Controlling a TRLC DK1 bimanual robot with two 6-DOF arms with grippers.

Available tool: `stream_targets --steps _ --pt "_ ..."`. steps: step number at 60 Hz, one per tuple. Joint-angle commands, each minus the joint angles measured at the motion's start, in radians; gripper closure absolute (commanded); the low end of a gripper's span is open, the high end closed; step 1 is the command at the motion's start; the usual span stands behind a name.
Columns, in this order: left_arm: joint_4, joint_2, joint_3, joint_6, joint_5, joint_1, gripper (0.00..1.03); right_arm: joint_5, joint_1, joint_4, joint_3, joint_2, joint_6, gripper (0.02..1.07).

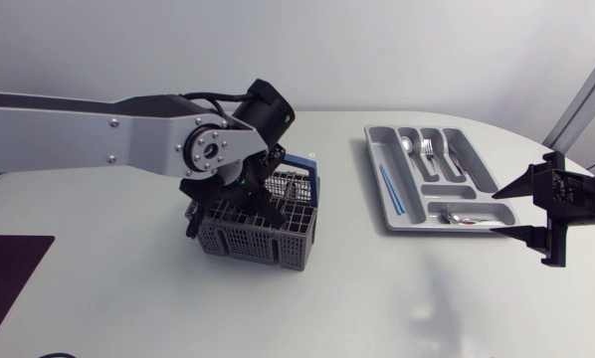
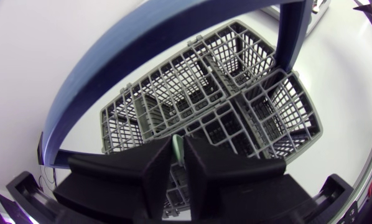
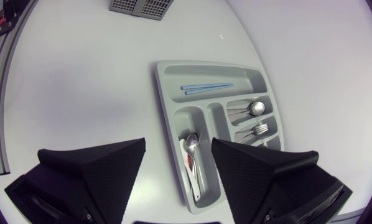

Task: Unload the cutlery basket into the drawer organizer.

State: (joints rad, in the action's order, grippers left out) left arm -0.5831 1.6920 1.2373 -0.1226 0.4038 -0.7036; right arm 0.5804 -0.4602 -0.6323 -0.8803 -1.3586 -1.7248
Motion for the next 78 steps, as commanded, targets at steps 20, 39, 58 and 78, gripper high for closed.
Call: stream_targets --steps 20,39,58,78 --pt "-0.001 -0.054 0.031 0.011 0.047 -0.030 1.00 0.019 -0.012 -0.052 0.004 0.027 -0.010 0.30" --pt "-0.001 -0.209 0.021 -0.068 0.116 -0.071 1.00 0.061 0.029 -0.099 0.024 0.118 0.036 0.30" --pt "-0.021 -0.354 0.036 -0.127 0.155 -0.139 1.00 0.150 0.121 -0.118 0.033 0.283 0.225 0.24" --pt "-0.035 -0.457 0.087 -0.063 -0.151 -0.054 1.00 0.182 0.390 -0.056 0.053 0.401 0.633 0.15"
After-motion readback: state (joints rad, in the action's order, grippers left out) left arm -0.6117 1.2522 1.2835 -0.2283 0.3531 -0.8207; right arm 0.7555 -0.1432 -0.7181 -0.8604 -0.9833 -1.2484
